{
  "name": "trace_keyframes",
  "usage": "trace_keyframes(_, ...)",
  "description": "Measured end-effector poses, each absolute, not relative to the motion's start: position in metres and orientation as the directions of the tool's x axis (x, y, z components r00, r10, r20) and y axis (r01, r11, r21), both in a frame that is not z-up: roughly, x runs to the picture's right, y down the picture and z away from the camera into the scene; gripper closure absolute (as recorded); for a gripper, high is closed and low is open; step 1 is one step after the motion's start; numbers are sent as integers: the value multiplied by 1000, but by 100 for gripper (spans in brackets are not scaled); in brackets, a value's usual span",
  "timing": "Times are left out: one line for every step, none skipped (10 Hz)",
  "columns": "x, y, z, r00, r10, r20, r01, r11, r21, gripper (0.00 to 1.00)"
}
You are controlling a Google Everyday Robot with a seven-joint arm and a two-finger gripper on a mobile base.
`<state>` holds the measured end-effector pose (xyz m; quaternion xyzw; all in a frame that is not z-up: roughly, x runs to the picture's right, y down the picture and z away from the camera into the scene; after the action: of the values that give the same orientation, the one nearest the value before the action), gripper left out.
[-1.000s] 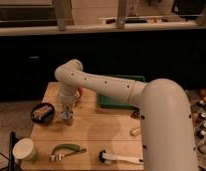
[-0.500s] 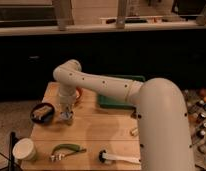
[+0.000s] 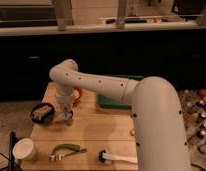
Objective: Place towel in metal cup
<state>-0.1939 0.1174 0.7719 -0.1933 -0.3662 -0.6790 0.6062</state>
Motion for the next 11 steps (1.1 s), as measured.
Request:
trace_keyframes(-195, 118, 771, -192, -681, 707, 965, 2, 263, 32)
trace_keyframes(-195, 118, 771, -192, -681, 706, 965, 2, 263, 24)
trace_keyframes(-195, 118, 771, -191, -681, 707, 965, 3, 263, 20)
trace_keyframes(-195, 117, 771, -191, -681, 707, 965, 3, 264, 20)
trace_keyframes(-195, 117, 771, -193, -680, 707, 964, 4, 268, 20)
trace_keyframes(-195, 117, 771, -194, -679, 708, 963, 5, 269, 20)
trace_keyframes(-195, 117, 771, -196, -678, 709, 963, 5, 271, 20)
trace_keyframes(-194, 117, 771, -195, -678, 709, 963, 6, 270, 20)
trace_keyframes(-193, 117, 771, -193, -677, 710, 963, 8, 270, 20)
trace_keyframes(-192, 117, 772, -191, -679, 709, 963, 12, 271, 20)
trace_keyframes(-191, 117, 771, -189, -683, 706, 962, 16, 273, 20)
